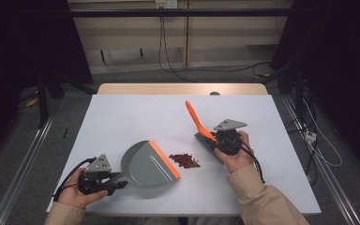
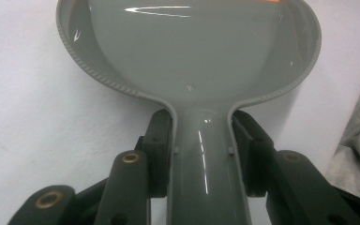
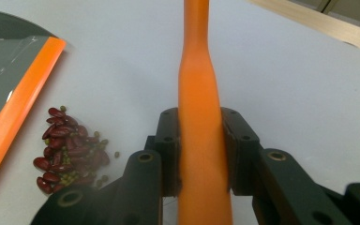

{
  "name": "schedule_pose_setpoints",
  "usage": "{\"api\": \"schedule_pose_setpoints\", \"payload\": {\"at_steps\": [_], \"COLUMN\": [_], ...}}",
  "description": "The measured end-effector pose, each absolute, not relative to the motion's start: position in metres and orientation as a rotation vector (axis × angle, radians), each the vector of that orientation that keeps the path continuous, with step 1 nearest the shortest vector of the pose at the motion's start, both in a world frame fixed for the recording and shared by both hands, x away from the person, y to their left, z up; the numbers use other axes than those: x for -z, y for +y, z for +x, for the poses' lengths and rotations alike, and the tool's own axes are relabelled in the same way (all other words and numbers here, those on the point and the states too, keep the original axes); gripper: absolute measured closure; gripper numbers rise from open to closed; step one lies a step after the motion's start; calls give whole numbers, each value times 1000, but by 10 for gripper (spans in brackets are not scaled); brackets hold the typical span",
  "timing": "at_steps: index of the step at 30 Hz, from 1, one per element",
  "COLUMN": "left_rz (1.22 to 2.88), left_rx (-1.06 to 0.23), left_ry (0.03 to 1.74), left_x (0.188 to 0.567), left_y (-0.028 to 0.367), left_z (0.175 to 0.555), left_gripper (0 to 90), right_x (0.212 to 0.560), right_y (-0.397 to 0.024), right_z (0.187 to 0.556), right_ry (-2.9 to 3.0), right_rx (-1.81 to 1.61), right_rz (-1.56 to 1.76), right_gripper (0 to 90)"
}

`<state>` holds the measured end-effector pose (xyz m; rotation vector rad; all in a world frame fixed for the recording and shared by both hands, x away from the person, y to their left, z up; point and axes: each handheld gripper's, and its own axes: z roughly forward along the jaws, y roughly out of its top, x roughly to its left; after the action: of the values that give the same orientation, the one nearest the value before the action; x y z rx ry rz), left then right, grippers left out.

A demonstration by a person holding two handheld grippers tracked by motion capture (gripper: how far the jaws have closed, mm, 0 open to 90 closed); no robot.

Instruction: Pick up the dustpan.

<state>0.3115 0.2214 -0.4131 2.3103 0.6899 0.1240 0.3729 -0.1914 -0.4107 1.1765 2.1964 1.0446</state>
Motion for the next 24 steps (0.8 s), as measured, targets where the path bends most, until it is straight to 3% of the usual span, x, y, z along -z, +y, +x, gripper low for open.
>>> {"api": "schedule_pose_setpoints", "payload": {"at_steps": [24], "left_rz": [2333], "left_rx": [-71], "left_ry": [648], "left_x": [418], "left_y": [207], "left_z": [307], "left_gripper": [626], "right_x": [417], "right_y": [-183], "right_z": [363], "right_ry": [2224], "right_rx": [-1033], "right_rz": [1106], "right_gripper": [700]}}
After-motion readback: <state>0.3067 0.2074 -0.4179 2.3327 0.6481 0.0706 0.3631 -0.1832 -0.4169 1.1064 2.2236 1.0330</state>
